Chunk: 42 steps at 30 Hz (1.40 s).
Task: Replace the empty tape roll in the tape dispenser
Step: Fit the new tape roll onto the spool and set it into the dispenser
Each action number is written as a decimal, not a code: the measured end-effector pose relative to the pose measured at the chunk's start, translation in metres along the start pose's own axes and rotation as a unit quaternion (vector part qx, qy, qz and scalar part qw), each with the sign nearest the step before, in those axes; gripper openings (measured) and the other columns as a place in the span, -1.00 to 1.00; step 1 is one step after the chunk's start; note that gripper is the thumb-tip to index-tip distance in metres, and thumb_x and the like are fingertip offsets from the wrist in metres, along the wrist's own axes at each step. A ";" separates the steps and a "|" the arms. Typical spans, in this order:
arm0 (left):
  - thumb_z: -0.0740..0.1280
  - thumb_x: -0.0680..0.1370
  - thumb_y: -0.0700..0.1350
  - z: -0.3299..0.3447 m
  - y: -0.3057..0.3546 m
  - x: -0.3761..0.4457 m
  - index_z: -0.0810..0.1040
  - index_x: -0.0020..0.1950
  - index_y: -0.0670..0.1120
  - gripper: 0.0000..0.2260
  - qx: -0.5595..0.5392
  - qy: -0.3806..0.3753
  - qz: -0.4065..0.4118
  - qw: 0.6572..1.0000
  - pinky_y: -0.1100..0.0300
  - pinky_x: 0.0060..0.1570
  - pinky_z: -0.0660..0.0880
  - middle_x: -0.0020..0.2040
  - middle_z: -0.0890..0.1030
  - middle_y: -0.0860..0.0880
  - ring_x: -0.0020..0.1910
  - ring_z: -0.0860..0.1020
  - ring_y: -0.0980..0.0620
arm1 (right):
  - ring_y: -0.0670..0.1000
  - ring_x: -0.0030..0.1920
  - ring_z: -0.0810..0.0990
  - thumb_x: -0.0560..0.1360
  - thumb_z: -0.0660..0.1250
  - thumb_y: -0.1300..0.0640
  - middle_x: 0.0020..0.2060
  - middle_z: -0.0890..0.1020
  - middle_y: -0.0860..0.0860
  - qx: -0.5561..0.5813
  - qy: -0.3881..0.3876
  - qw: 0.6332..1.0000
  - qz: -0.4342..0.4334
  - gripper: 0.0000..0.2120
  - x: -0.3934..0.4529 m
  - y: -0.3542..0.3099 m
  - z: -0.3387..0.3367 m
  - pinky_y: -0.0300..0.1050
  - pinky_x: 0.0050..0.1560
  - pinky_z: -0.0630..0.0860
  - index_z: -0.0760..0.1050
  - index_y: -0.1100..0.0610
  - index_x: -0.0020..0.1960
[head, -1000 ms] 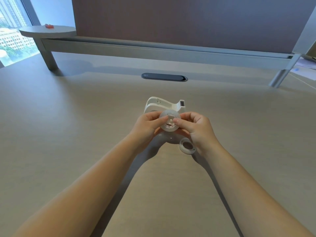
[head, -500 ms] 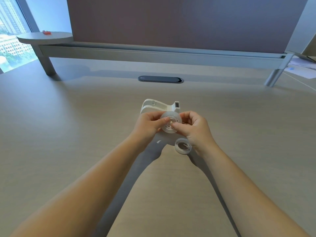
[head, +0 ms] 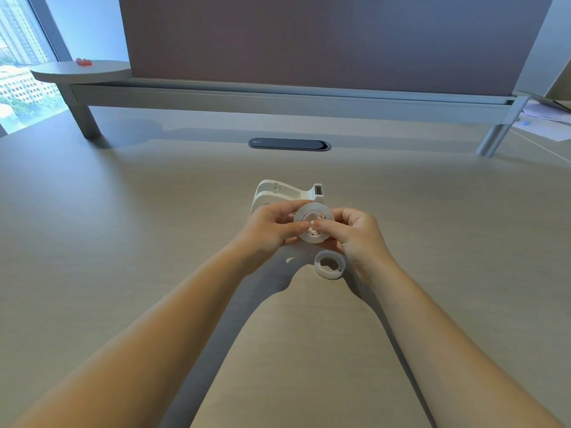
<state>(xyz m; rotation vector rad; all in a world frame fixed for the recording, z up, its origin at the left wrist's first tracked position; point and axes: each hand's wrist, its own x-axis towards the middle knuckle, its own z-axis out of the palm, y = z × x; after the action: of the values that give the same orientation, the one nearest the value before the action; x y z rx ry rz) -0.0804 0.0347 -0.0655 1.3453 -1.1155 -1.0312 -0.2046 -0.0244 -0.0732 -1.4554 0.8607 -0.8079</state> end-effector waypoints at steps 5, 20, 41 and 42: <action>0.22 0.46 -0.29 0.001 -0.001 -0.001 0.45 0.20 -0.21 -0.69 -0.005 0.018 0.003 1.000 0.31 -0.18 0.56 -0.13 0.57 -0.04 -0.15 0.57 0.08 | 0.05 -0.25 0.59 0.35 0.38 0.24 -0.34 0.58 0.06 -0.015 0.014 1.000 -0.002 -0.89 0.001 0.001 0.003 -0.07 -0.19 0.58 0.48 0.11 -0.31; 0.25 0.45 -0.30 -0.005 0.002 0.002 0.53 -0.20 -0.17 -0.91 -0.012 0.006 -0.006 1.000 0.36 -0.28 0.57 -0.25 0.57 -0.08 -0.36 0.60 0.14 | -0.02 -0.37 0.59 0.37 0.32 0.33 -0.37 0.57 0.11 0.040 -0.021 0.999 0.007 -0.93 -0.002 -0.001 0.004 -0.20 -0.31 0.59 0.52 0.21 -0.26; 0.26 0.47 -0.19 0.000 0.007 0.006 0.54 -0.11 -0.24 -0.87 -0.022 0.042 -0.049 0.998 0.22 -0.19 0.55 -0.22 0.57 -0.11 -0.23 0.56 0.00 | -0.04 -0.27 0.55 0.39 0.34 0.24 -0.30 0.56 0.05 0.007 -0.049 0.998 -0.033 -0.93 -0.003 -0.002 0.002 -0.34 -0.33 0.56 0.49 0.11 -0.23; 0.26 0.47 -0.19 -0.002 0.006 0.005 0.54 -0.13 -0.21 -0.88 -0.038 0.030 -0.049 0.998 0.23 -0.19 0.56 -0.21 0.57 -0.10 -0.22 0.57 0.02 | -0.03 -0.25 0.57 0.38 0.34 0.24 -0.29 0.58 0.04 0.025 -0.057 0.998 -0.024 -0.94 -0.003 -0.003 0.002 -0.33 -0.30 0.57 0.50 0.11 -0.20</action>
<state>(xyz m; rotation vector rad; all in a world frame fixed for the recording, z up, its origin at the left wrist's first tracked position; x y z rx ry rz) -0.0778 0.0303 -0.0588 1.3717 -0.9648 -1.0875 -0.2044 -0.0211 -0.0707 -1.4676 0.7168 -0.7696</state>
